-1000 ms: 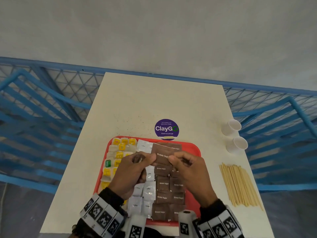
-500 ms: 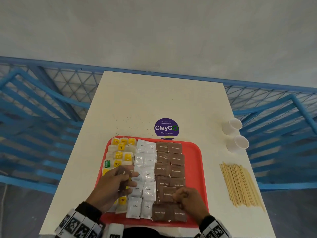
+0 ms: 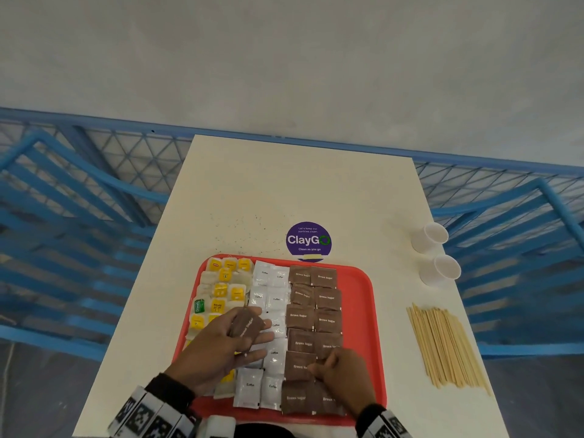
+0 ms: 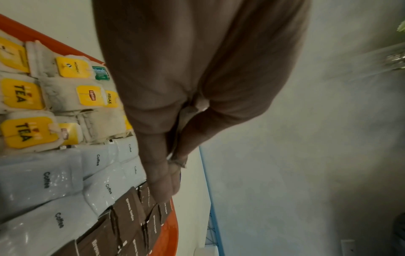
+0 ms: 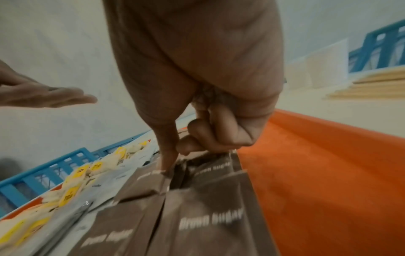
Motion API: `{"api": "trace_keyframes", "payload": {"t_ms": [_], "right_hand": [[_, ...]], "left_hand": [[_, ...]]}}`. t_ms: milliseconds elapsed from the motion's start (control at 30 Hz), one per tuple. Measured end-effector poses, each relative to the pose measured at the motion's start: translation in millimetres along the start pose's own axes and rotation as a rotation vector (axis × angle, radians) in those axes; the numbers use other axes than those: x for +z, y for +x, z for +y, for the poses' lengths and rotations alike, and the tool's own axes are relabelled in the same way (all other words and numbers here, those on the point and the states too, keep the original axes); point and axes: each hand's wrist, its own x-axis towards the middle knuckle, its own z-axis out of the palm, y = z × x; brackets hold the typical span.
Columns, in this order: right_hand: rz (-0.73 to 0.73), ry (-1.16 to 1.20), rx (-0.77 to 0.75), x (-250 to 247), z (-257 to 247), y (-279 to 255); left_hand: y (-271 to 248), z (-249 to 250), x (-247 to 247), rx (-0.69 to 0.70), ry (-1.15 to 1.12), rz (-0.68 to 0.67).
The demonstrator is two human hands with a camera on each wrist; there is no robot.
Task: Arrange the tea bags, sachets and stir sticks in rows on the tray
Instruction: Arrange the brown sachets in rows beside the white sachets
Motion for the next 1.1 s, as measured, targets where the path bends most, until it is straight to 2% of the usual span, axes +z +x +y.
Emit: {"api": "trace_keyframes", "payload": {"t_ms": [100,167,267,333,433,567,700,767,933,1100], "right_hand": [[0.068,0.03,-0.091,-13.8,-15.7,-6.1],[0.079,0.164,-0.204,-28.0,-37.7,-14.6],[-0.04,0.375,-0.379,-49.8,-78.4,-31.0],[-0.091,0.4,-0.45,-56.8,-93.2,-37.1],[-0.054,0.505,-0.442,-60.6,-95.1,-39.5],[-0.089,0.64,-0.399,-64.1,-92.9,-43.3],[-0.106,0.722,-0.442,-67.0,-94.3,-49.9],[-0.096,0.721,-0.448,-66.7,-93.6,-51.6],[-0.071,0.765,-0.348,-63.8,-87.7,-48.9],[-0.036,0.758,-0.434,-64.3,-91.4,-52.3]], "left_hand": [[-4.2,2.5,3.6,0.011,-0.011,-0.077],[-7.2,6.2,8.4,0.011,0.041,-0.107],[-10.4,12.1,19.0,0.039,0.197,-0.115],[-12.5,15.0,24.7,0.085,0.314,-0.124],[-14.8,18.6,29.5,0.156,0.388,-0.061],[-18.6,24.3,32.4,0.305,0.428,0.005],[-18.0,27.4,34.1,0.243,0.215,-0.019],[-17.5,24.9,38.2,0.226,0.178,0.0],[-16.9,15.0,43.0,0.331,0.377,0.039],[-16.6,18.1,39.5,0.308,0.497,-0.014]]}}
